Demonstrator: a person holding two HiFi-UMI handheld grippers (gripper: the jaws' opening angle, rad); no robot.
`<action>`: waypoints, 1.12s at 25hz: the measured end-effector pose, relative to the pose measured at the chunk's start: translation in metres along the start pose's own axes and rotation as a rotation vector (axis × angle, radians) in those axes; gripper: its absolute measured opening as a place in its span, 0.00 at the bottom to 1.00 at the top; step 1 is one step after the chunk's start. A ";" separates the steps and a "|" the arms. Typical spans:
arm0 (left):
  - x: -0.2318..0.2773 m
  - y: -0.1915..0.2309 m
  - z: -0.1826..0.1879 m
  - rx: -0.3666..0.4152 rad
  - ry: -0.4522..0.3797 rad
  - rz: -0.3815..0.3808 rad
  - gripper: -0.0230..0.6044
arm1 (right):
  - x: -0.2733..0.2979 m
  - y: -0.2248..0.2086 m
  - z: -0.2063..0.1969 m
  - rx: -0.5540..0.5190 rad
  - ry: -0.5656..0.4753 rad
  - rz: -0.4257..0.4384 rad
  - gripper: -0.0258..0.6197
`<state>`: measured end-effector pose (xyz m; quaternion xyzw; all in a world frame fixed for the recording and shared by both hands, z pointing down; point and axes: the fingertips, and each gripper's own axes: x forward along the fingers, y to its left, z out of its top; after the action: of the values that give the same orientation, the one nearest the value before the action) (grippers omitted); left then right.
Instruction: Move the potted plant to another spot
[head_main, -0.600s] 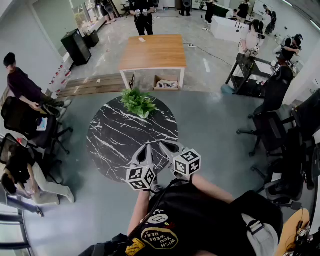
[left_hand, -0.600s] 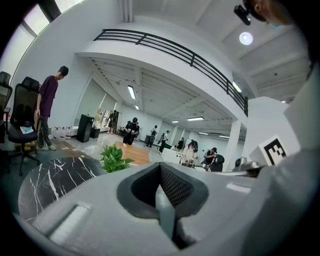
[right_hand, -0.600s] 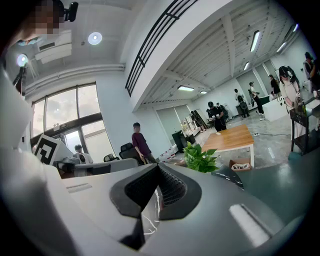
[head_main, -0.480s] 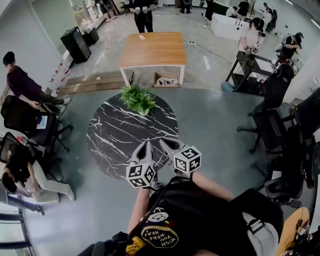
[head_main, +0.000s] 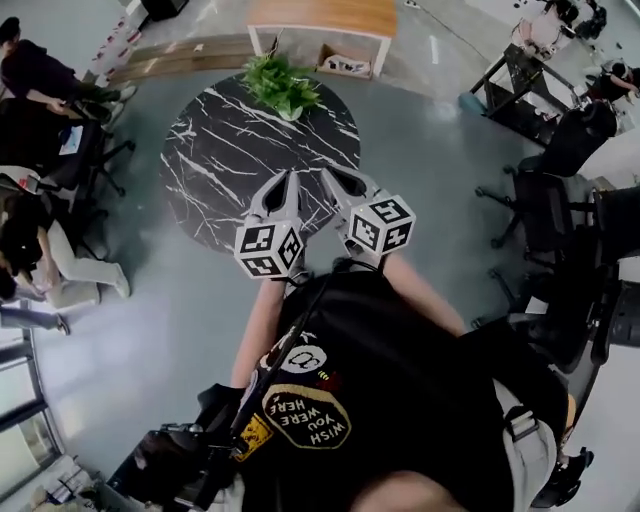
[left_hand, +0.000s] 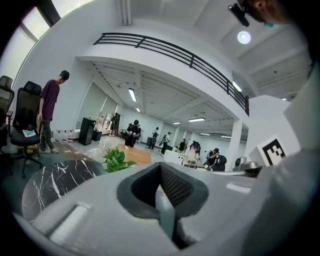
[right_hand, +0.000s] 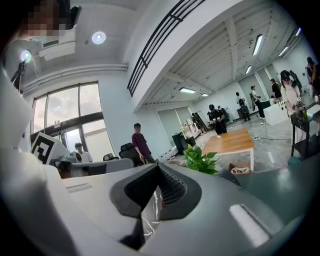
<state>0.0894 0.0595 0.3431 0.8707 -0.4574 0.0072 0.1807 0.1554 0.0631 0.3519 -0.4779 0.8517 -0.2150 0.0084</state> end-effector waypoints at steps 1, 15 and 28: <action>0.001 0.001 0.000 -0.004 0.002 0.003 0.04 | 0.002 0.000 0.000 0.000 0.000 0.001 0.04; 0.008 0.059 -0.022 -0.020 0.040 0.019 0.04 | 0.050 -0.003 -0.023 -0.033 0.022 -0.024 0.10; 0.052 0.108 -0.034 -0.016 0.078 0.038 0.04 | 0.108 -0.044 -0.042 -0.040 0.088 -0.091 0.04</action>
<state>0.0383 -0.0264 0.4170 0.8594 -0.4666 0.0409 0.2050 0.1235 -0.0298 0.4268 -0.5064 0.8326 -0.2189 -0.0482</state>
